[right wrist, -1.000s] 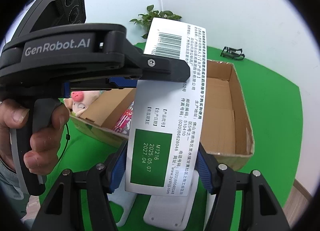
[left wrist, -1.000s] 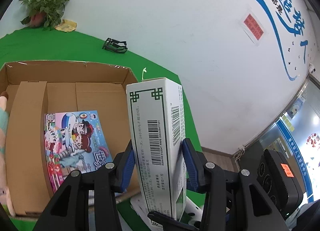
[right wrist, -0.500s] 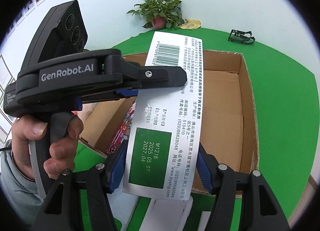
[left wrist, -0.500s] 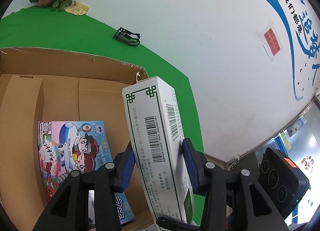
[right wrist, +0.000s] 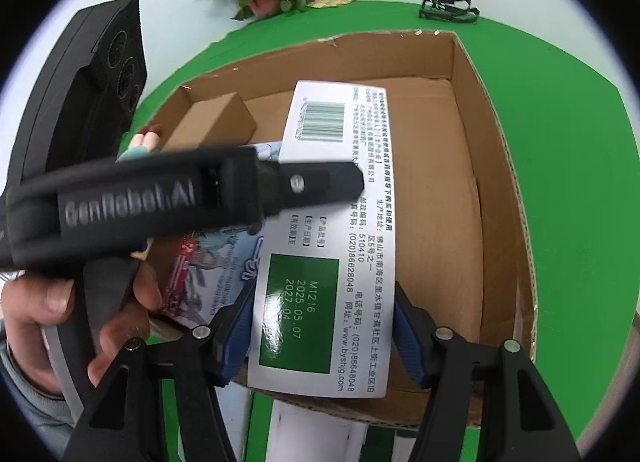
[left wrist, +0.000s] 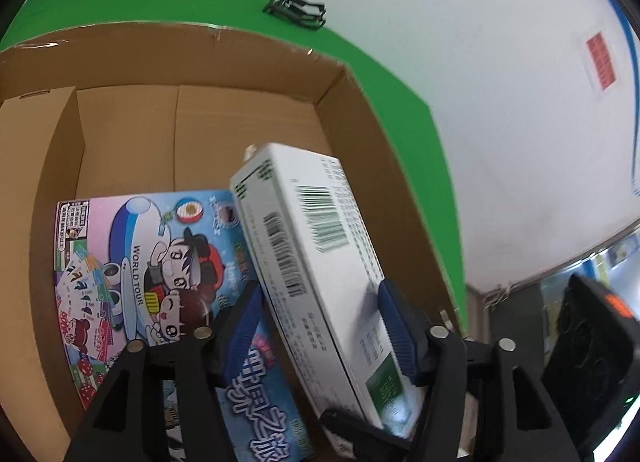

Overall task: Organize objects
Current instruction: 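Carry the white box over the cardboard box with both tools, then lower the white box beside the game box and open both tools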

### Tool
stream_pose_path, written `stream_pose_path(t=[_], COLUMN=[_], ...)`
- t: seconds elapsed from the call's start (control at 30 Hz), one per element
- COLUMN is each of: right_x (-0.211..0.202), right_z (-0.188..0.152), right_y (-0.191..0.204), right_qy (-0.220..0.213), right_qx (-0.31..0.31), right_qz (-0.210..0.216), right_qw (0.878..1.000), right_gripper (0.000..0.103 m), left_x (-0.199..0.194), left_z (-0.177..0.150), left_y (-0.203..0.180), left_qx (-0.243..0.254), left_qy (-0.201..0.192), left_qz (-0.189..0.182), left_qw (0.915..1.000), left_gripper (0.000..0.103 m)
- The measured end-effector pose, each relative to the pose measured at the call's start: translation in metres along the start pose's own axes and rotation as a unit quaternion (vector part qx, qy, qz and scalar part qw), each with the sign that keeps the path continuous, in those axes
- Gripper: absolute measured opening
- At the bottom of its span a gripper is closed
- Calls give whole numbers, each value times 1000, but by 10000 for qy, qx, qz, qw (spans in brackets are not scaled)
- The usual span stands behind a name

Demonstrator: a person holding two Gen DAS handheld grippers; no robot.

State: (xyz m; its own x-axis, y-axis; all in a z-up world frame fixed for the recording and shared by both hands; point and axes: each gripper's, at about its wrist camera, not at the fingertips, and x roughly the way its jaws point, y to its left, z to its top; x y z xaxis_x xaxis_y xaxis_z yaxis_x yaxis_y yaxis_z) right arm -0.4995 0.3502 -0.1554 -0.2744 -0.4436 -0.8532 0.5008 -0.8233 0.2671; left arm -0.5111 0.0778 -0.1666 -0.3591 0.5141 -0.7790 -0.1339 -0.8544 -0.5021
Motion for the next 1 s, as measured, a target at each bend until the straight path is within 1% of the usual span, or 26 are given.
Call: stream_pose_path(t=[0.07,0.13,0.2,0.23,0.3,0.33,0.4,0.43,0.5,0.53,0.6,0.7,0.77,0.83,0.87,0.93,0.97,1.0], right_x=[2,5,11,15,19,19,24,26,27,25,24,23,27,32,35,40,42,42], right_z=[0,-3,-3,-1,-1,-2,1,-1,-1,-2,1,5,9,14,16,19,20,19], right_y=[0,-4,-6,-7,-6,-3,-5,-6,-8,-7,-5,-6,-9,-11,-11,-9,-7,-5], right_qy=[62,161,205,229,310,318,337,399,433,418,369,269,251,237,243,272,293,283], right_qx=[48,176,190,176,159,90,27,36,-21,-107,-195,-266,-176,-130,-139,-159,-214,-270], right_qz=[-131,-137,-182,-210,-123,-210,-254,-288,-336,-388,-442,-398,-342,-305,-327,-266,-221,-279], right_qw=[9999,9996,9994,9994,9993,9992,9991,9988,9985,9983,9982,9985,9989,9992,9991,9992,9991,9988], right_gripper=[60,60,60,60,61,61,64,64,64,64,68,70,70,70,70,70,70,70], left_x=[0,-4,-8,-9,-11,-11,-13,-17,-17,-17,-20,-28,-36,-43,-46,-60,-65,-70], left_z=[-5,-8,-8,-9,-12,-14,-18,-19,-20,-21,-24,-32,-39,-45,-48,-56,-59,-61], left_y=[1,3,6,7,8,7,6,7,12,14,15,16,13,9,7,8,8,8], left_qx=[62,65,65,96,222,305,425,441,394,395,415,382,423,535,557,545,527,515], left_qy=[-19,-100,-190,-216,-235,-235,-250,-261,-267,-309,-392,-563,-764,-964,-1061,-1165,-1199,-1226], left_qz=[77,211,305,340,525,635,868,913,1137,1241,1383,1476,1632,1772,1862,1859,1820,1780], left_qw=[9999,9997,9993,9991,9981,9972,9950,9945,9924,9910,9887,9867,9827,9780,9752,9741,9745,9750], left_gripper=[64,69,72,72,72,72,72,72,72,72,72,73,77,84,85,89,89,89])
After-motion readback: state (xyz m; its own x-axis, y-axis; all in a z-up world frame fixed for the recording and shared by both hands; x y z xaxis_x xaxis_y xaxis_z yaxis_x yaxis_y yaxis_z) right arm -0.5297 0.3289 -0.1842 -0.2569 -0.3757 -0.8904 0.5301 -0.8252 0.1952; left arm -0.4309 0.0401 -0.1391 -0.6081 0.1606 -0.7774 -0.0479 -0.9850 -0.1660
